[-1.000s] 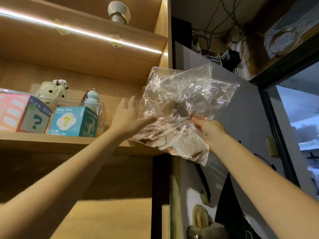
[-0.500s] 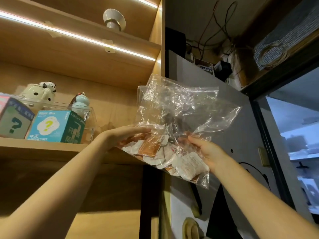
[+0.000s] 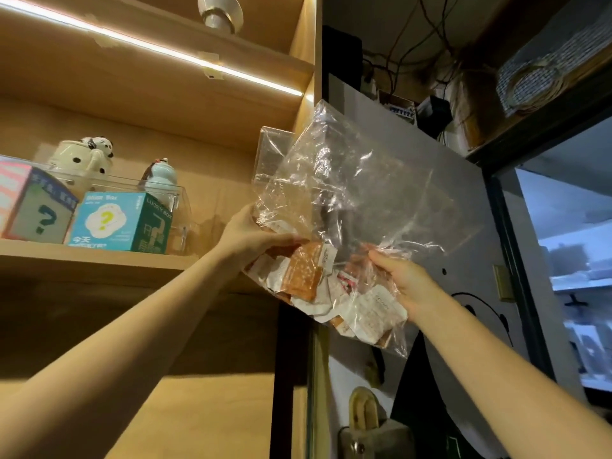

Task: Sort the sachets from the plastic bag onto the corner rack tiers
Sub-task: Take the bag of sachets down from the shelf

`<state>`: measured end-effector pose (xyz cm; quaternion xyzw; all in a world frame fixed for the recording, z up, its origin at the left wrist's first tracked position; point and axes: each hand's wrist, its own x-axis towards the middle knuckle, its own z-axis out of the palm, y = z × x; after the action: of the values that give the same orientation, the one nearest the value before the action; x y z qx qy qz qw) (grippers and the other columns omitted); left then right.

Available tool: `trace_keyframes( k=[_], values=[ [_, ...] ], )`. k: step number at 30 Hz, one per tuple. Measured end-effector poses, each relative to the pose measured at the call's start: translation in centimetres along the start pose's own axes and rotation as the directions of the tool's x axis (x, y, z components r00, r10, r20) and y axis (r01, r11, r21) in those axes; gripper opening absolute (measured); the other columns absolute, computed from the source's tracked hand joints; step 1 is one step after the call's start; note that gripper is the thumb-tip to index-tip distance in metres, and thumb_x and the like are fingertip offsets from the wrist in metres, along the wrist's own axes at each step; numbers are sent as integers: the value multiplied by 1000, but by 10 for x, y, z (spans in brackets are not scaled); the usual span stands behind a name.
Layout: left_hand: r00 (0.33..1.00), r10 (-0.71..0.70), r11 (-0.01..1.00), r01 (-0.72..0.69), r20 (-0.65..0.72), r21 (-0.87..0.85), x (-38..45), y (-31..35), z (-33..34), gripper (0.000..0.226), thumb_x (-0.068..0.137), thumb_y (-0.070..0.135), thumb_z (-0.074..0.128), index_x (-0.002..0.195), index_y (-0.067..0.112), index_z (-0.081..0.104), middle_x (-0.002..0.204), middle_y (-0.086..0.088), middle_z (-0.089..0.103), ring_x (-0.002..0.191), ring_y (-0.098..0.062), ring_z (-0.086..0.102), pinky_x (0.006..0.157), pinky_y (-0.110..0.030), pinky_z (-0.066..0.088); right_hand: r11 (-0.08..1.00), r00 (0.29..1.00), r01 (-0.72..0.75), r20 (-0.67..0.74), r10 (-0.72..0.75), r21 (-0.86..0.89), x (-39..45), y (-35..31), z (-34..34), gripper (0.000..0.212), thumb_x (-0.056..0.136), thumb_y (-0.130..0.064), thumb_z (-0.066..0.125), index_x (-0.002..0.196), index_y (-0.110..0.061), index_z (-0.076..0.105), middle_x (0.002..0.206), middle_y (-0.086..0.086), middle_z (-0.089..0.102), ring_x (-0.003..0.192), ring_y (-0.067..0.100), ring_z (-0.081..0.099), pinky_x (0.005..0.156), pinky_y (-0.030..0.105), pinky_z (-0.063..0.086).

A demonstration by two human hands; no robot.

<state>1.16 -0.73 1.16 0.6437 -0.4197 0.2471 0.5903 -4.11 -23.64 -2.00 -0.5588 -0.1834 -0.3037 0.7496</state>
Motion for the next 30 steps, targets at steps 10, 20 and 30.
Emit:
trace_keyframes(
  k=[10, 20, 30],
  values=[
    [973, -137, 929, 192, 186, -316, -84, 12, -20, 42, 69, 26, 67, 106, 11, 56, 87, -7, 65, 65, -12, 67, 54, -20, 54, 998, 989, 40, 142, -31, -58, -86, -16, 26, 18, 91, -4, 46, 93, -8, 64, 66, 5, 73, 59, 16, 71, 45, 24, 54],
    [901, -323, 883, 397, 289, -252, -208, 0, -42, 35, 68, 24, 68, 97, 8, 57, 69, -3, 66, 51, -10, 62, 44, -18, 50, 986, 964, -168, 204, 168, -21, -178, 35, 32, 17, 84, -6, 53, 91, -10, 68, 78, 5, 74, 66, 16, 71, 56, 28, 58],
    [779, -544, 716, 625, 314, -310, -355, -29, -48, 80, 38, 45, 87, 108, 13, 63, 84, -3, 75, 68, -13, 70, 51, -19, 53, 908, 892, -414, 166, 420, -72, -295, 118, 16, 18, 90, -2, 49, 99, -1, 64, 76, 7, 75, 71, 13, 71, 62, 24, 58]
  ],
)
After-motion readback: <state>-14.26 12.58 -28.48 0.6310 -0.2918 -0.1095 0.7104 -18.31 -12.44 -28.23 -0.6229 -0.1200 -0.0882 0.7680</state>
